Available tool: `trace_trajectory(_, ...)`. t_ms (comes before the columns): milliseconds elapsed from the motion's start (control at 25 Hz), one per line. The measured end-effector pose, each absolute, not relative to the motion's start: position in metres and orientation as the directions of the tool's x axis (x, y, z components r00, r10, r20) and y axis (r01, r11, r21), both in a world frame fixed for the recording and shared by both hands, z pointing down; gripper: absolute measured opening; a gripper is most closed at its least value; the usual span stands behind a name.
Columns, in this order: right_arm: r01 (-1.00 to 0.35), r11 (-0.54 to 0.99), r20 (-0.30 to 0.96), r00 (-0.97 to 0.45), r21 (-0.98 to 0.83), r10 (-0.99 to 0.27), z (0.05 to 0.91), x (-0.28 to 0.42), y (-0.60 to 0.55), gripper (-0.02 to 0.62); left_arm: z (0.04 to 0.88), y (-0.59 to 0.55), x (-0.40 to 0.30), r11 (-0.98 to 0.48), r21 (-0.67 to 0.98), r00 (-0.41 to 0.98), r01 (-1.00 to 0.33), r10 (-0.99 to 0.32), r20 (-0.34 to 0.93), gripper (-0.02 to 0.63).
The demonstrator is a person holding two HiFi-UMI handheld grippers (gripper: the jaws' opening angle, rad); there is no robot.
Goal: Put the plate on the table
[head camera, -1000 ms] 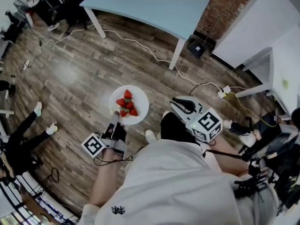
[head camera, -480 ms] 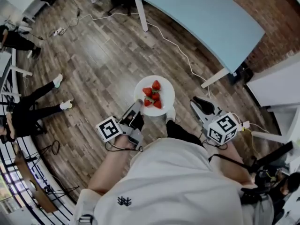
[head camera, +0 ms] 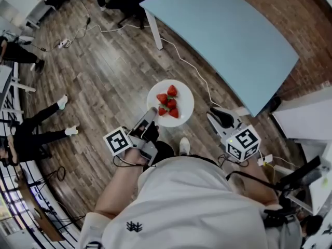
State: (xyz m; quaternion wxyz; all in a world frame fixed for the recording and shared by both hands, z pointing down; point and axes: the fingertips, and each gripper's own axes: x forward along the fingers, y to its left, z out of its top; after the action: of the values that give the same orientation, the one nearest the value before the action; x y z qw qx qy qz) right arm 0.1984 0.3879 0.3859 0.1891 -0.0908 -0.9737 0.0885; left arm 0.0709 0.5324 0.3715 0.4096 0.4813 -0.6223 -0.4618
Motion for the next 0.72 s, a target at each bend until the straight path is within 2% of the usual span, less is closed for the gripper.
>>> trace_trajectory(360,0.004,0.991,0.379,-0.924,-0.131,0.053,0.406,0.158,0.334,0.063,0.402,0.474,-0.012,0.091,0.968,-0.115,-0.232,-0.991,0.066,0.011)
trace_trajectory(720,-0.208,0.974,0.443,-0.885,-0.095,-0.145,0.393,0.031,0.216,0.063,0.397,0.335,-0.158,0.055,0.973,0.101,-0.224,-0.992,0.079,0.011)
